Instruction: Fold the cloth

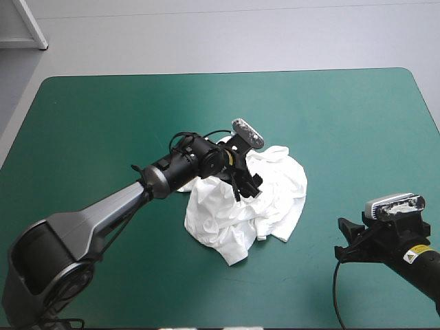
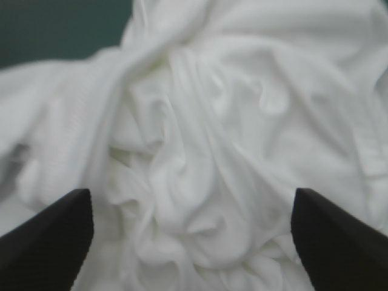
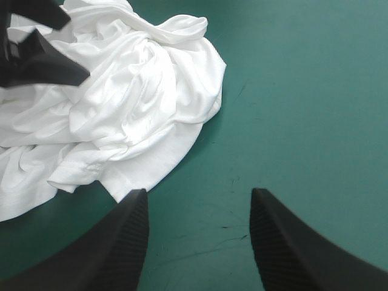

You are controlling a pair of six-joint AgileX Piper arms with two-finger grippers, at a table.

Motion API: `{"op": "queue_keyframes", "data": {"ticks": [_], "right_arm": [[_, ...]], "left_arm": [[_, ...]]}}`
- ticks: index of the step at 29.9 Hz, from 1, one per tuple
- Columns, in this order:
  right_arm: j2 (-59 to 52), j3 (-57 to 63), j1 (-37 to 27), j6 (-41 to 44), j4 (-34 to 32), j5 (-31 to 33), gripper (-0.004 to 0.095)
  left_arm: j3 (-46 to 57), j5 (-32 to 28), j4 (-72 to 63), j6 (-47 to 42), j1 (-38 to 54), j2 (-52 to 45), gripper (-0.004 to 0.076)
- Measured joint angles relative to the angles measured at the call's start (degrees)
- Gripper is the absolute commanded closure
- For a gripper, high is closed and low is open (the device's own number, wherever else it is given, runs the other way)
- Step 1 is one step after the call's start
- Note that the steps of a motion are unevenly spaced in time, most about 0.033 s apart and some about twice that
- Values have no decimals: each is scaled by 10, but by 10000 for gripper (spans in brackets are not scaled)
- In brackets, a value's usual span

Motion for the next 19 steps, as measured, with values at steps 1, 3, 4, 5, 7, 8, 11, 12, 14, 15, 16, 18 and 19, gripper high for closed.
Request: {"op": "queue_keyframes", "data": {"ticks": [1,3,4,5,7,8,11,12,14,15,16,18,19], "right_arm": [[5,-6,0,0,0,4,412],[19,-23,0,-3,3,14,412],[26,-33,0,-6,8,18,412],[36,-42,0,-9,17,23,412],[59,-58,0,-21,36,35,412],[72,-65,0,-27,49,41,412],[110,-74,0,-39,74,58,412],[123,-75,0,-42,80,64,412],[144,-76,0,-48,87,72,412],[155,-76,0,-50,88,75,412],[164,-76,0,-52,88,76,412],[178,-76,0,-54,88,78,412],[183,-76,0,-56,88,78,412]], "left_arm": [[-8,4,7,-1,0,-14,74],[-23,19,36,-13,2,-42,74],[-26,27,52,-21,5,-52,74],[-27,37,67,-29,8,-61,74],[-27,60,101,-48,24,-80,74],[-27,71,111,-55,35,-86,74],[-27,96,125,-65,82,-94,74],[-27,103,126,-68,101,-95,74],[-23,106,125,-71,138,-95,74],[-18,103,120,-73,161,-95,74],[-13,98,112,-73,180,-95,74],[2,81,75,-68,228,-95,74],[10,73,50,-61,250,-94,74]]}}
